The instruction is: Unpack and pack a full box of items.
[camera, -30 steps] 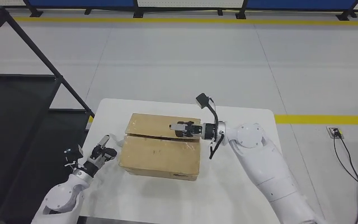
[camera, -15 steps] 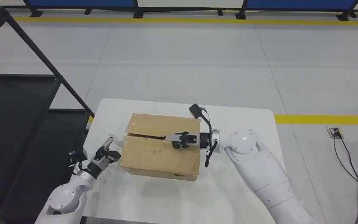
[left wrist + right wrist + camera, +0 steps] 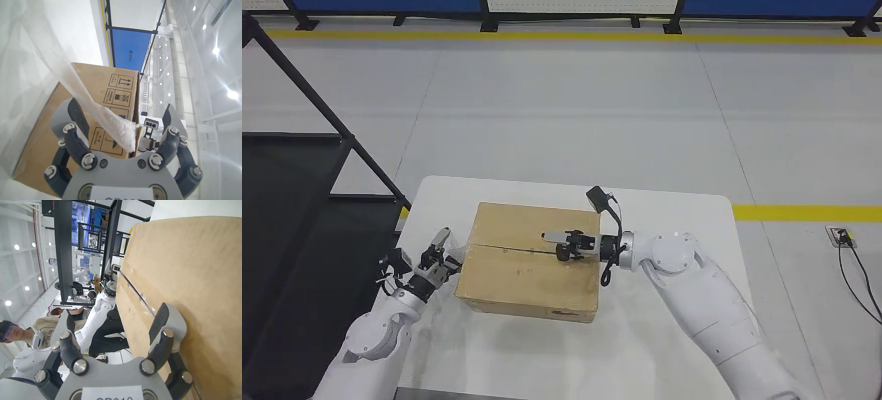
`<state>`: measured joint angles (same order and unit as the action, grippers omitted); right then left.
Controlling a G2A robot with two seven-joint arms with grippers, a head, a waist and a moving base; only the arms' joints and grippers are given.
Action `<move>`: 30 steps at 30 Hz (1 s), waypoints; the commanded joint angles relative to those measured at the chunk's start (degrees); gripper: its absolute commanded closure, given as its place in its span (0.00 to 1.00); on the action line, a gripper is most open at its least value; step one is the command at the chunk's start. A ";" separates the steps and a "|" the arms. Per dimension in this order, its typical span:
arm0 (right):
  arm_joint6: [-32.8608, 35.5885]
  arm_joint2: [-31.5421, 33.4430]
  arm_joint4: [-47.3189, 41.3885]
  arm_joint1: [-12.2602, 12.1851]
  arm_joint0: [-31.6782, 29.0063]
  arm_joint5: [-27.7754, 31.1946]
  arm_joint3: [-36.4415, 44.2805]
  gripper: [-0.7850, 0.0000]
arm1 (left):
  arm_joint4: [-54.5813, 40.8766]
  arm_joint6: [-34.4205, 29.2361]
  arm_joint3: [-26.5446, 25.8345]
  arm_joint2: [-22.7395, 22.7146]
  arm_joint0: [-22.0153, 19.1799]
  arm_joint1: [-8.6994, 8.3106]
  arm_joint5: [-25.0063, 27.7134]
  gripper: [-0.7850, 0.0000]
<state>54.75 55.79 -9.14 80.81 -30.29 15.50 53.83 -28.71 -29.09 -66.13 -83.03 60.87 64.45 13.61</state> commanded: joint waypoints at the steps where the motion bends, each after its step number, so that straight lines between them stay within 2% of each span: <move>1: -0.16 -0.14 -0.17 0.12 0.33 0.14 -0.83 0.00 | -0.28 0.48 0.26 -0.22 -0.28 0.07 0.68 0.00; 7: -0.33 -0.45 -0.90 0.47 1.32 0.74 -3.39 0.00 | -1.28 0.47 -0.85 -2.55 0.39 -0.12 3.46 0.00; 14: -0.05 -0.84 -1.56 0.85 2.27 1.51 -5.38 0.00 | 0.22 0.76 -5.60 -5.24 2.85 -0.54 5.83 0.00; 21: -0.09 -1.09 -2.08 1.18 2.87 2.11 -6.65 0.00 | 4.14 2.82 -10.27 -6.77 6.00 -0.82 6.22 0.00; 30: 0.14 -1.37 -2.25 1.50 3.54 2.46 -7.82 0.00 | 2.54 3.74 -15.27 -10.14 10.42 -1.04 5.57 0.00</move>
<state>54.88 54.44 -11.38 82.28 -26.79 17.92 46.10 -26.19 -25.36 -81.00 -92.69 70.81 63.46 19.26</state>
